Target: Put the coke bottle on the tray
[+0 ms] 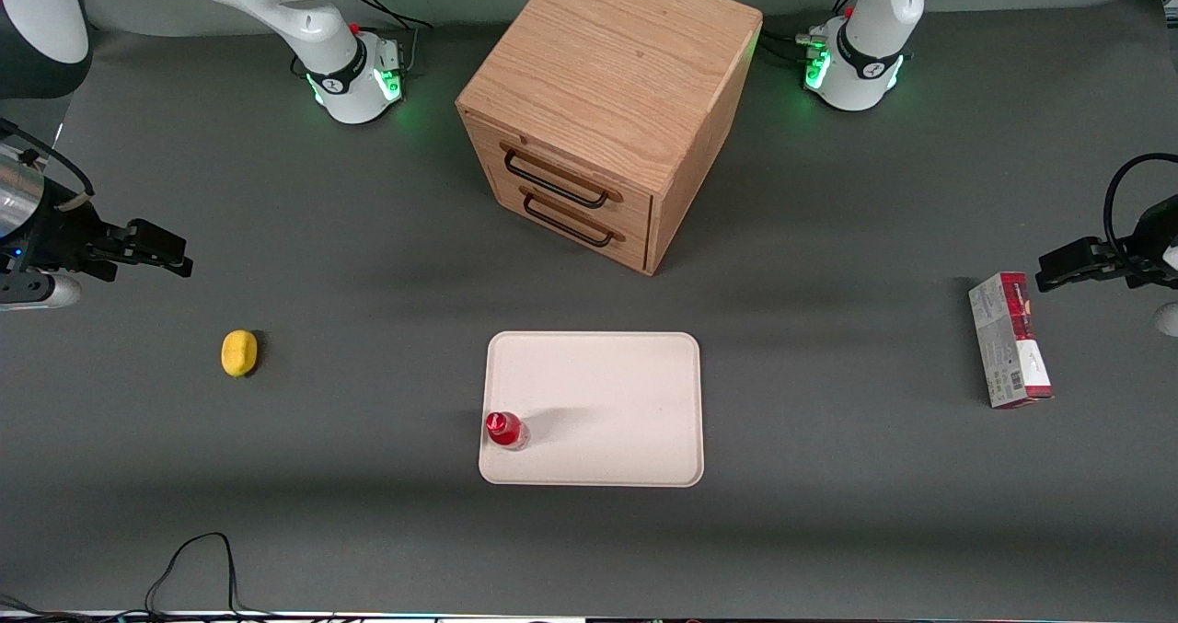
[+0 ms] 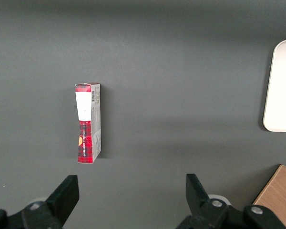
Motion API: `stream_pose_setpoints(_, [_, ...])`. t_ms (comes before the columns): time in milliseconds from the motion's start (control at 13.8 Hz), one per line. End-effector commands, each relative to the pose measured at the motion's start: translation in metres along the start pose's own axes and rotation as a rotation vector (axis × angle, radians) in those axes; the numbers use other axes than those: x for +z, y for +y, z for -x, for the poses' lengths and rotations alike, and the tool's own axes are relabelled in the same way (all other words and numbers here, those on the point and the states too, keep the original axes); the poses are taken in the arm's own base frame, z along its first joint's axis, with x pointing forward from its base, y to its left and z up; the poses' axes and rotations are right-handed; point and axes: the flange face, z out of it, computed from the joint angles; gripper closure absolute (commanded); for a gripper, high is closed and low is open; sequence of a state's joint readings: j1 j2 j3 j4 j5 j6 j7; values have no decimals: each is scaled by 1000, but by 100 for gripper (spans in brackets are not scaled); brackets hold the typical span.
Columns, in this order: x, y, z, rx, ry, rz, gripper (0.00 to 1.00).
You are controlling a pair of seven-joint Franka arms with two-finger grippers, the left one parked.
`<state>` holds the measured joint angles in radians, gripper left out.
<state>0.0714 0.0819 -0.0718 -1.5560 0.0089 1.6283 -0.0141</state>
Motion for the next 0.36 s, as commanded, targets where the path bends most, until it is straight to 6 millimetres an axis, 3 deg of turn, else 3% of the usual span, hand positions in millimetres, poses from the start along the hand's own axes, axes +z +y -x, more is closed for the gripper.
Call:
stream_pose_setpoints(0, [-5,3,5,-15,-6,13,0])
stream_pose_setpoints(291, [-6,0,5,-21,-6,13,0])
